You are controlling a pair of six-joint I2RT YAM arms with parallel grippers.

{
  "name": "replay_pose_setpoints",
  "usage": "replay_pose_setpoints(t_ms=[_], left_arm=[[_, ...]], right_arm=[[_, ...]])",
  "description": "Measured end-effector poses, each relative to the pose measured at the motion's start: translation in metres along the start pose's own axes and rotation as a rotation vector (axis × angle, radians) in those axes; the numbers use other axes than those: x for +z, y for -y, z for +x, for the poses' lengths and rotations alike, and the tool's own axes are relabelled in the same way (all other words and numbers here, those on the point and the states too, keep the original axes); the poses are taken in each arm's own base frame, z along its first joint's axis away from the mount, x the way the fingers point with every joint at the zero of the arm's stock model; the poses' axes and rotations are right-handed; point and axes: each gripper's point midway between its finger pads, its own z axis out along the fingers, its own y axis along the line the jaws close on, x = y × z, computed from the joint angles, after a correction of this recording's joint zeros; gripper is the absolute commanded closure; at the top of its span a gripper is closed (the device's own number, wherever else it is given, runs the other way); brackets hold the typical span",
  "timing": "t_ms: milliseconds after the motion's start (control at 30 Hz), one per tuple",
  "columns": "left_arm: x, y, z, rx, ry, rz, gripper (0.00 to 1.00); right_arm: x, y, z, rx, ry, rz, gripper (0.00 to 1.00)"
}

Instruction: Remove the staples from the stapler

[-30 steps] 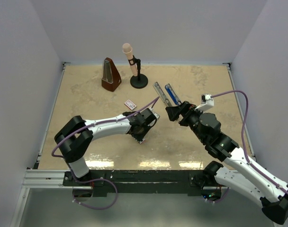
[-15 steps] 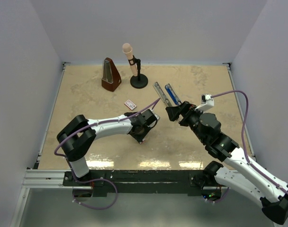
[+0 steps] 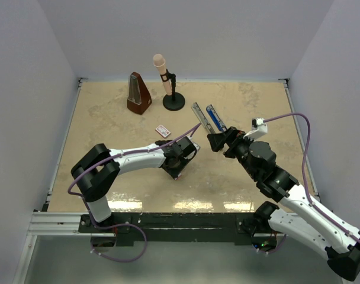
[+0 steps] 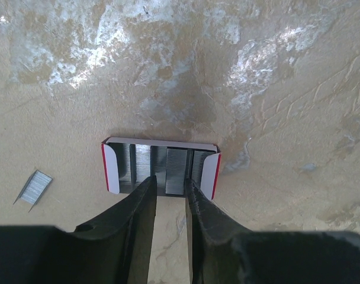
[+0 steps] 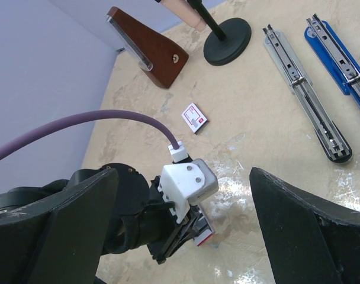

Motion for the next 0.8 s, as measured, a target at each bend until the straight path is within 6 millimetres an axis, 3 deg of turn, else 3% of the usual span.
replay_pose_setpoints(t_ms=[300,400,500,633,700,800], left_arm=[[-0.012,-0.006,-0.011,-0.065,0.048,0.013,0.65],[-0.027,-0.028,-0.027,-0.164,0.113,0.019,0.63],[-0.052,-0.064,-0.046,-0.299,0.213,0.02,0.52],[-0.073,-0.102,-0.053,-0.374,0.284,-0.033,0.5],[-0.072,-0.107,-0.049,-0.364,0.261,-0.062,0.51],[-0.054,-0.111,-0.038,-0.35,0.182,-0.097,0.51]], right_arm=[[0.003,0.0,0.002,-0.008,-0.007,-0.001,0.02],[0.006,0.0,0.008,-0.02,-0.028,-0.003,0.02],[0.01,0.001,0.015,-0.032,-0.056,-0.003,0.03],[0.012,-0.001,0.022,-0.038,-0.082,-0.014,0.03],[0.012,-0.002,0.024,-0.037,-0.089,-0.026,0.03],[0.012,-0.003,0.026,-0.036,-0.092,-0.036,0.03]])
